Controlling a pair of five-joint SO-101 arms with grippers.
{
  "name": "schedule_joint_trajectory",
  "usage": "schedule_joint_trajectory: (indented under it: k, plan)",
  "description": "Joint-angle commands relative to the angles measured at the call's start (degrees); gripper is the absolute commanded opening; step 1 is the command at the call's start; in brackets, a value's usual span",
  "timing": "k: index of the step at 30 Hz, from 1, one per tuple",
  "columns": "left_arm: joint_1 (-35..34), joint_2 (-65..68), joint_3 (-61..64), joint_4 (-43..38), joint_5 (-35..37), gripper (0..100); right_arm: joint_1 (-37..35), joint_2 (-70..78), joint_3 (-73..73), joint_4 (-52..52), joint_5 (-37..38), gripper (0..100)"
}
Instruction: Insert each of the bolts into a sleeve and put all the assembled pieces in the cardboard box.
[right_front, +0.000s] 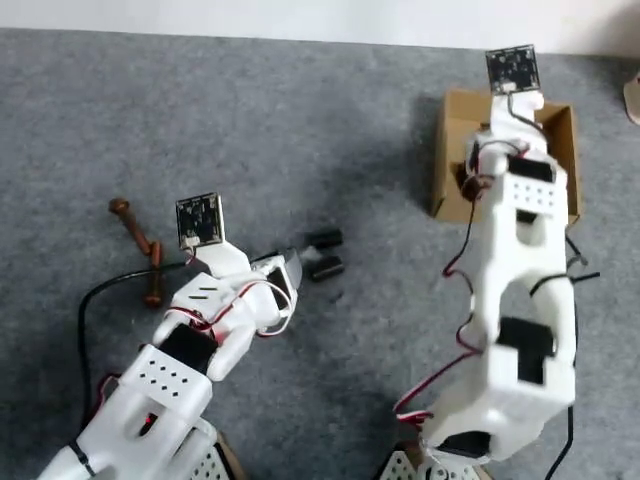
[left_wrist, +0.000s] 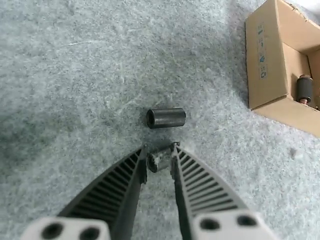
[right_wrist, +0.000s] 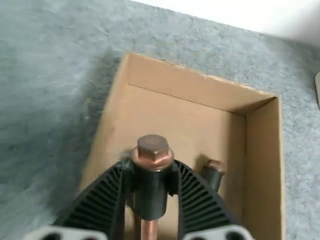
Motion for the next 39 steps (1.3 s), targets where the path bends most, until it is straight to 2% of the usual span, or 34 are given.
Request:
schedule_joint_trajectory:
  k: [1,19,26,33,39]
  plan:
    - [-0.5,-1.0,-0.5,-1.4,-0.4,9,1.6,2.8,-8.9,-1.5,1.5,0.5]
    - [-0.5,-0.9,-0.5,-1.4,-0.4,9,3.7,26.2,-27.1,-1.5,1.2,0.5]
    - [-0.5,-0.8,-0.5,-1.4,-0.4,9,5.4,32.6,-32.9,-1.5,-2.8,0.7]
    - [-0.3,-0.7,-0.6,-1.2,0.1,9,5.2,33.2,-33.5,-0.6,-3.0,17.4]
    - [-0.5,-1.0,-1.4,-1.1,2.7,9,4.0,33.5,-42.2,9.0,-3.1,18.0]
